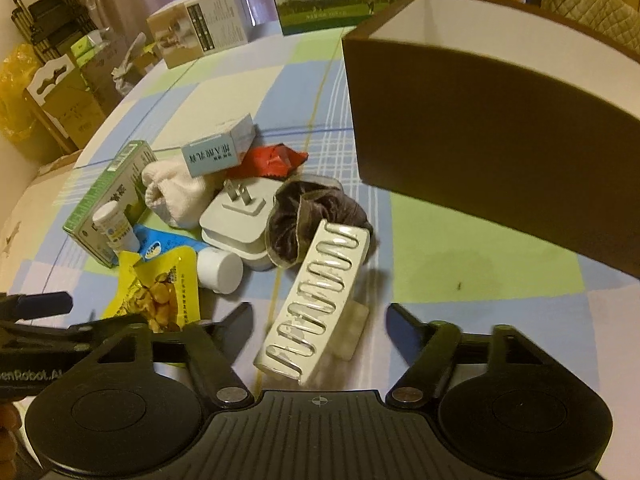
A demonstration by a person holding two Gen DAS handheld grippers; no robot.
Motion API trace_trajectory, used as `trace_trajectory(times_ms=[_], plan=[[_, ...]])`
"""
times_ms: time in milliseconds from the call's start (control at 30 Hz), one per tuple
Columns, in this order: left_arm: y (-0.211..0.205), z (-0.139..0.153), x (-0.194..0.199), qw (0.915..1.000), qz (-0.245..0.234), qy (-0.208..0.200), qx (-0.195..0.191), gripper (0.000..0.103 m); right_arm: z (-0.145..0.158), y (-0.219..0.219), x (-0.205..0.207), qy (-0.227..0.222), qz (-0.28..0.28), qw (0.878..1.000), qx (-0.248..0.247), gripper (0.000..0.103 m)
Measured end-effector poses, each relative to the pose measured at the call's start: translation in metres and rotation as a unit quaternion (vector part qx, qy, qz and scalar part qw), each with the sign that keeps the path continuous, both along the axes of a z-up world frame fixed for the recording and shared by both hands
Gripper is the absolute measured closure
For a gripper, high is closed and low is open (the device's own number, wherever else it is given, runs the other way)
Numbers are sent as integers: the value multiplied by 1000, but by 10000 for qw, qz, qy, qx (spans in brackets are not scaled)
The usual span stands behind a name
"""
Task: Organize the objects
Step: 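Grasp the white comb-like holder with the right tool while the left tool grasps the yellow snack pouch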
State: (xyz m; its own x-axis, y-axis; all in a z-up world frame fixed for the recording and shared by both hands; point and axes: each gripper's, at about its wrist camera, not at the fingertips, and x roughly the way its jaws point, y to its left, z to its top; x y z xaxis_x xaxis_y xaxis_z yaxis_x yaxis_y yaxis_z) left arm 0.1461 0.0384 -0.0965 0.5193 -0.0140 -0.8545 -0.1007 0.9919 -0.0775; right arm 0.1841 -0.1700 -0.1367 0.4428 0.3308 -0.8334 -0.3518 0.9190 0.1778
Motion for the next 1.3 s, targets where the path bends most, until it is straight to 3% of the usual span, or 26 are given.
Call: trace_trajectory(times_ms=[67, 133, 400, 600, 833, 1000, 1067, 1300], plan=[[-2, -4, 4, 10000, -8, 6, -18, 1, 0, -5, 1, -86, -12, 9999, -70, 63], [-4, -7, 8, 10000, -36, 12, -36, 1, 0, -10, 3, -127, -47, 9998, -158, 69], [-12, -21, 22, 9999, -80, 44, -62, 1, 0, -18, 6, -173, -145, 9995, -201, 69], [-19, -25, 25, 9996, -206, -173, 73, 1, -2, -17, 6, -259, -97, 9993, -267, 69], [-21, -23, 17, 9986, -374, -255, 266, 16, -1, -17, 5, -297, -71, 9991, -285, 69], [-22, -21, 9, 9984, -416, -204, 313, 18, 0, -16, 3, -320, 27, 9989, -342, 70], [-24, -20, 5, 9981, -443, -200, 372, 18, 2, -16, 0, -368, 85, 9987, -332, 77], [-26, -12, -2, 9975, -475, -264, 444, 18, 6, -19, -4, -330, 193, 9990, -236, 78]])
